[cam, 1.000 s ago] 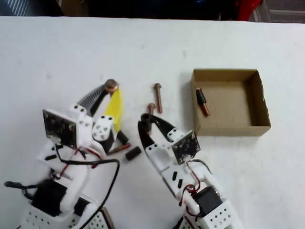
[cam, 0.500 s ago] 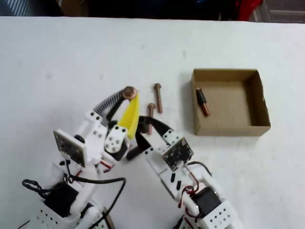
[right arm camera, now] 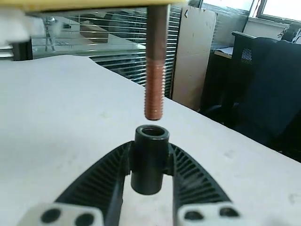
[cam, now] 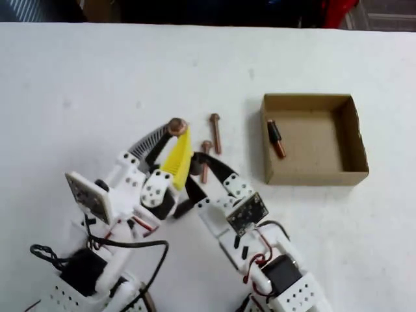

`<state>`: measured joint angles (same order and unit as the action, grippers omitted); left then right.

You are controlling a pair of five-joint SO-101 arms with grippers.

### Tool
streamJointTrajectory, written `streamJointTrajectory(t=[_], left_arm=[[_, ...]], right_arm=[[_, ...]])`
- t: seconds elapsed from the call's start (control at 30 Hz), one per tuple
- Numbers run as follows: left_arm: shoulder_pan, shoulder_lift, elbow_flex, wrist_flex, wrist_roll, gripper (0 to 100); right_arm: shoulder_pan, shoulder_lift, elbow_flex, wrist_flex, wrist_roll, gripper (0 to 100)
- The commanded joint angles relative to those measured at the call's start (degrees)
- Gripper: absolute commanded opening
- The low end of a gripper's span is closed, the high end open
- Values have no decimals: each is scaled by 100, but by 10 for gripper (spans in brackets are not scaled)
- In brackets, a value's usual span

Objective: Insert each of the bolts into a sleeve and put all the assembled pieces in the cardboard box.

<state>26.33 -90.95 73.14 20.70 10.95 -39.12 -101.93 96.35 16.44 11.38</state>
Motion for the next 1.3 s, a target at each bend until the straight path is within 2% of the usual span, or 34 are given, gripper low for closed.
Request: streamJointTrajectory(t=[0.0,0.5,0.77,1.27], left_arm=[[48,-136,-53,-167,105,24],[57,-136,369,-167,114,24],[57,-136,1037,-176,88,24],[13,-136,1081,-167,79,24]], right_arm=[[66,-119,44,-163,70,17],[75,-119,44,-145,70,17],[75,-119,44,-136,70,17],[110,-119,44,-127,79,17]])
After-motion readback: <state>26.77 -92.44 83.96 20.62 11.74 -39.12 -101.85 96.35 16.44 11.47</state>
